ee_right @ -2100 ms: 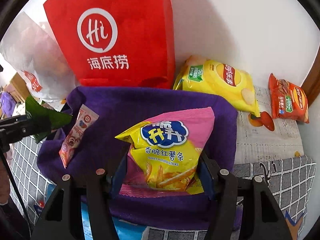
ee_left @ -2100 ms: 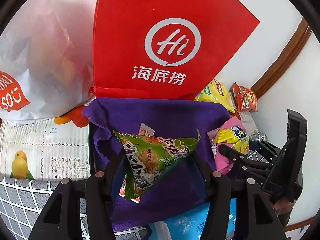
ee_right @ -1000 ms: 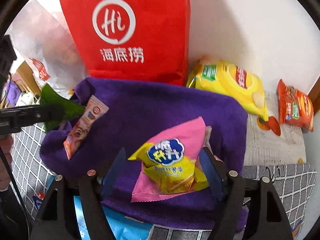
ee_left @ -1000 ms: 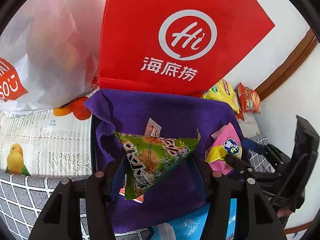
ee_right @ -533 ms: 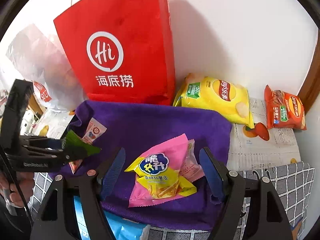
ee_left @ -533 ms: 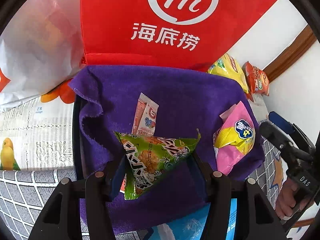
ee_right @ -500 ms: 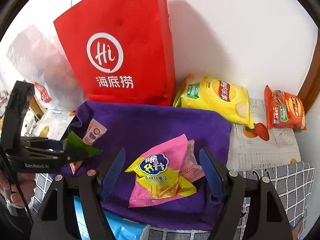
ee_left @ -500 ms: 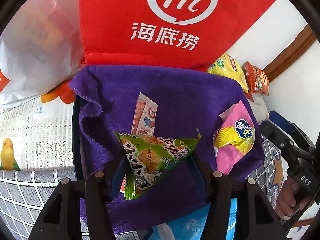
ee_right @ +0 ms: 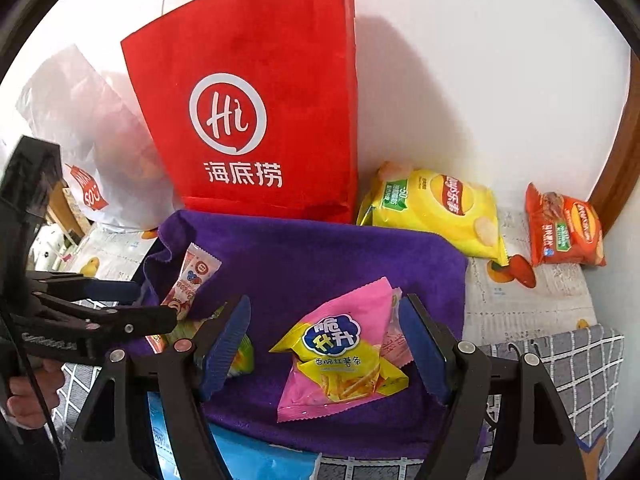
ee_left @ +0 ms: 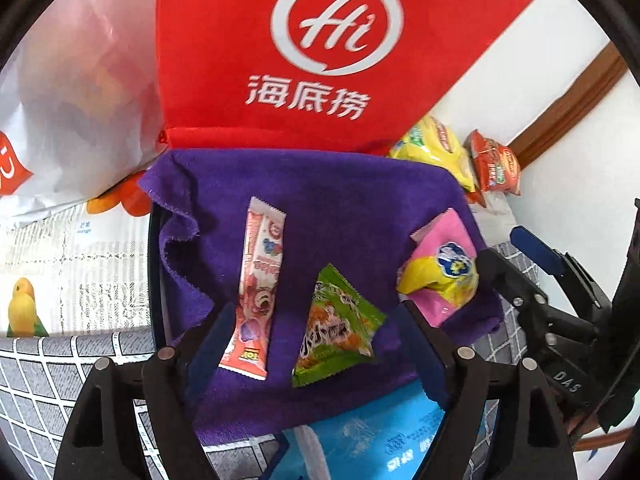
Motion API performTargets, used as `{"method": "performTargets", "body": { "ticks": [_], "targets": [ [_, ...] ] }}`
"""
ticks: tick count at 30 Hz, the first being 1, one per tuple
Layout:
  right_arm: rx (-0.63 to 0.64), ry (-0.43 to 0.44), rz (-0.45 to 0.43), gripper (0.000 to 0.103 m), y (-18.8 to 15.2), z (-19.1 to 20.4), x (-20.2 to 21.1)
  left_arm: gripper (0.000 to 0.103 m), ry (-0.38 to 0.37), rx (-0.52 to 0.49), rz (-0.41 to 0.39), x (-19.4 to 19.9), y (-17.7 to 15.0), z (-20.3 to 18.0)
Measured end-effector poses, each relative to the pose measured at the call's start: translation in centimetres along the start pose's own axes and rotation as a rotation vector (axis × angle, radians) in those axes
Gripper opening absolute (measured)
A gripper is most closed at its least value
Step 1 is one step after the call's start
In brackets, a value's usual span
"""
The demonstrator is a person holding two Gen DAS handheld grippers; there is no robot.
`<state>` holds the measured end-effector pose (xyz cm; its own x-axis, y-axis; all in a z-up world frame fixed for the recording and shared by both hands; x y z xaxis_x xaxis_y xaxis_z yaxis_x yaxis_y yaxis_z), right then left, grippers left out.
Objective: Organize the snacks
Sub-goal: 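Lower both tools onto the towel and open them to release the bags, then withdraw both open tools from the towel back toward the snack pile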
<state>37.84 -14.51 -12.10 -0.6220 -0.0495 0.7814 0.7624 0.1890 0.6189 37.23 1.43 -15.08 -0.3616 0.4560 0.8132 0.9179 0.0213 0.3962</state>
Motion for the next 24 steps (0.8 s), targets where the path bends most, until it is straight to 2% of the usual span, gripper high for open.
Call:
{"method": "performTargets", "body": {
  "ticks": [6,10,16,20,24],
  "targets": [
    [-0.009,-0.045,-0.016,0.076,-0.6,-0.1,1.8,0.081,0.002,-0.031,-0.036,1.5,-0.1,-1.2],
    [-0.023,-0.108,-0.047,0.076,-1.5,-0.6,3.5,0.081,0.003,-0.037,-0.053,2.6,-0.2,-1.9],
    [-0.022,-0.128,-0.045,0.076,-3.1,-0.5,6.3,0.081,-0.016,-0.07,-0.131,5.8,-0.6,-3.2],
    [-0.031,-0.159,-0.053,0.076,-4.1,-0.1,8.3,0.081,0.046,-0.094,-0.15,6.8,-0.9,-4.1],
    [-0.086,-0.111,-0.032,0.075,-5.2,0.2,9.9,0.081,0.011,-0.105,-0.156,8.3,-1.5,-4.9]
  ]
}}
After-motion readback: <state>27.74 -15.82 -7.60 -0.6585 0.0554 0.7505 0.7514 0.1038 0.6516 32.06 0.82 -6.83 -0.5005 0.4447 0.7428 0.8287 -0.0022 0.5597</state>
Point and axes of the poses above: each gripper's, at about its wrist camera, not at the fingertips, and x roughly against the way its jaws point, z to its left, y to its top, the point moved 4 cm from there along -x, roughly the way its jaws point, and after that the axes turned 8 degrees about -y, right-handed, at the moved point
